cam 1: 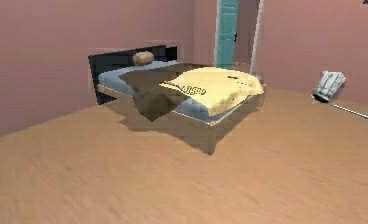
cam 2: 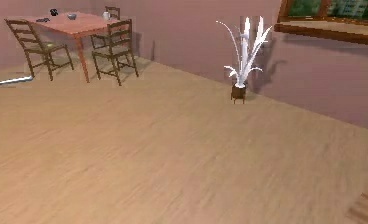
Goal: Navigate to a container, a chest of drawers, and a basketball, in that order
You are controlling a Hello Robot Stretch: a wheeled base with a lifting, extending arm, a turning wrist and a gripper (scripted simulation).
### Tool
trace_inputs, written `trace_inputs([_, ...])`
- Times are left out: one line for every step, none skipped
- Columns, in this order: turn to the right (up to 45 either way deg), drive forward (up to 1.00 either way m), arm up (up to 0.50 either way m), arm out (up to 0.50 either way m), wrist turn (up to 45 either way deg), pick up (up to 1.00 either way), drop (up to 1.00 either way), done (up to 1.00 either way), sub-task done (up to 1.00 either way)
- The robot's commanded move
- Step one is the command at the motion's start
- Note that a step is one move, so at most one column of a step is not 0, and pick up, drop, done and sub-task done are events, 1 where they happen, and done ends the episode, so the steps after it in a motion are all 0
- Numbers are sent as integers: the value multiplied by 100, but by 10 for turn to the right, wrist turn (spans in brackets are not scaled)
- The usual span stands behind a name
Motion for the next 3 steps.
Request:
trace_inputs([-120,0,0,0,0,0,0,0,0])
trace_inputs([0,10,0,0,0,0,0,0,0])
trace_inputs([-360,0,0,0,0,0,0,0,0])
